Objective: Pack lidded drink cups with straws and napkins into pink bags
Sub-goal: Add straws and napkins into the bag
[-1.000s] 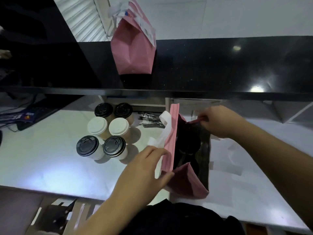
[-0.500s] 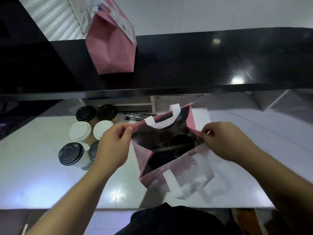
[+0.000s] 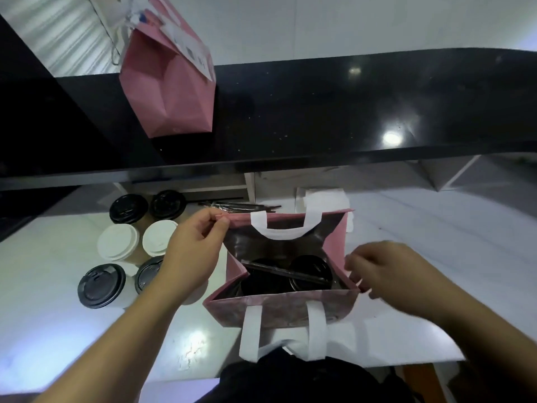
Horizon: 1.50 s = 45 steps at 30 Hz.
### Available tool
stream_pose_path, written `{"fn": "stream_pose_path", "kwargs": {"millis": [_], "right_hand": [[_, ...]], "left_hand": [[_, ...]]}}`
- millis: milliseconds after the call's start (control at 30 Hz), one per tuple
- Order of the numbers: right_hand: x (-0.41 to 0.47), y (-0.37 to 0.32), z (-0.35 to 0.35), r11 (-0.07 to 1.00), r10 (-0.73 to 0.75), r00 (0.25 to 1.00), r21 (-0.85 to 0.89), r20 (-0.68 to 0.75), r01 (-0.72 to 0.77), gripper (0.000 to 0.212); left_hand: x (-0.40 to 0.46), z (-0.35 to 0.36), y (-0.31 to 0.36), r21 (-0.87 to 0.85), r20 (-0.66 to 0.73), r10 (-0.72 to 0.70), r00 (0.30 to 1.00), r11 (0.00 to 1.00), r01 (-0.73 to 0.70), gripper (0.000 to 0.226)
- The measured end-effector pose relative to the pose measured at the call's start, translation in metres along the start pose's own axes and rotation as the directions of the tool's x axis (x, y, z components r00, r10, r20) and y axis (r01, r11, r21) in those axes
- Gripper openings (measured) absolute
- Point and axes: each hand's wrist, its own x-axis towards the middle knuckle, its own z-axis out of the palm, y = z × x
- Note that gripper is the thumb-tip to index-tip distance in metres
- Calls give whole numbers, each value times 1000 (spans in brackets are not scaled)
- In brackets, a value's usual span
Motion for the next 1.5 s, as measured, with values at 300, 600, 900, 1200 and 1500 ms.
{"fn": "stream_pose_path", "kwargs": {"millis": [300, 600, 900, 1200, 1500], "right_hand": [[162, 48, 0, 980, -5, 991, -199, -134, -22, 16], [254, 48, 36, 927, -52, 996, -368, 75, 76, 50], [254, 73, 56, 903, -82, 992, -414, 100, 117, 77], [252, 93, 62, 878, -192, 977, -429, 90, 212, 50], [237, 97, 58, 925, -365, 922, -162, -125, 344, 17]], "left_hand": [[2, -2, 4, 27, 68, 25, 997, 999, -27, 22], [1, 1, 3, 25, 82, 18, 996, 999, -20, 31], [-3, 7, 1, 29, 55, 13, 998, 999, -15, 24], [-7, 6, 1, 67, 43, 18, 999, 998, -21, 27], [-7, 4, 0, 46, 52, 22, 998, 999, -24, 27]]}}
